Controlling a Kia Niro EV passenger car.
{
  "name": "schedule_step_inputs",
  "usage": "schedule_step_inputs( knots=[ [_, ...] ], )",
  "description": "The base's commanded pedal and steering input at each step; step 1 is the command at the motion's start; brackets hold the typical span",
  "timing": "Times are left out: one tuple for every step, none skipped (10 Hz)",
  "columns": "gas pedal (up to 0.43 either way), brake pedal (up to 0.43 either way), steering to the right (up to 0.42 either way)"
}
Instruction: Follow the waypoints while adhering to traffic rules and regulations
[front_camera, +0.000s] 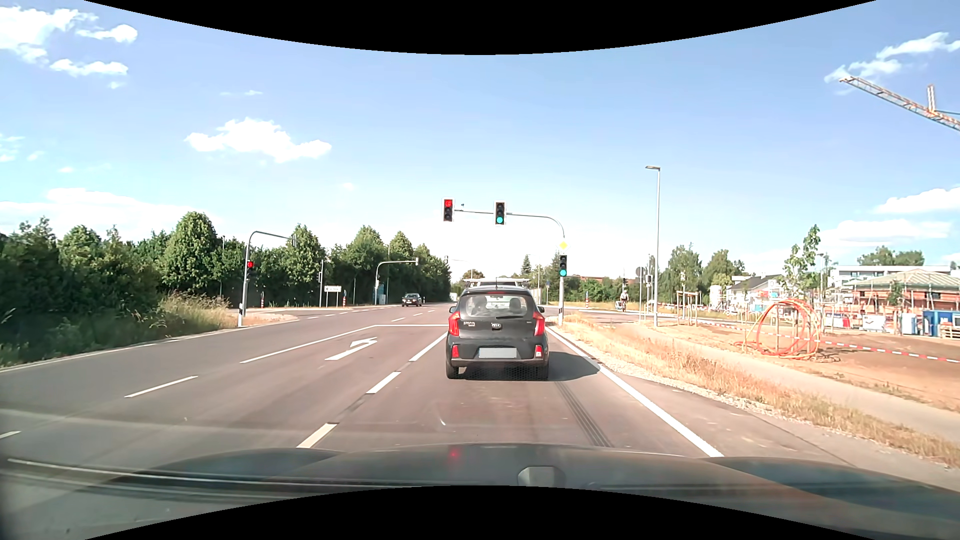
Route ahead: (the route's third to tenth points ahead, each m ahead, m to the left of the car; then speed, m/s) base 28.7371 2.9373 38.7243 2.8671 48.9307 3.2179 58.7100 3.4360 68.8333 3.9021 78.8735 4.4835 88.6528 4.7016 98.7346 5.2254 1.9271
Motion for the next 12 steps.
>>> schedule_step_inputs(
  knots=[
    [0.22,0.006,0.002],
    [0.22,0.006,0.002],
    [0.22,0.006,0.001],
    [0.22,0.006,0.001],
    [0.22,0.006,0.001],
    [0.22,0.006,0.001],
    [0.22,0.006,0.001],
    [0.22,0.006,0.001],
    [0.22,0.006,0.001],
    [0.22,0.006,0.001],
    [0.22,0.006,0.001],
    [0.22,0.006,0.001]
  ],
)
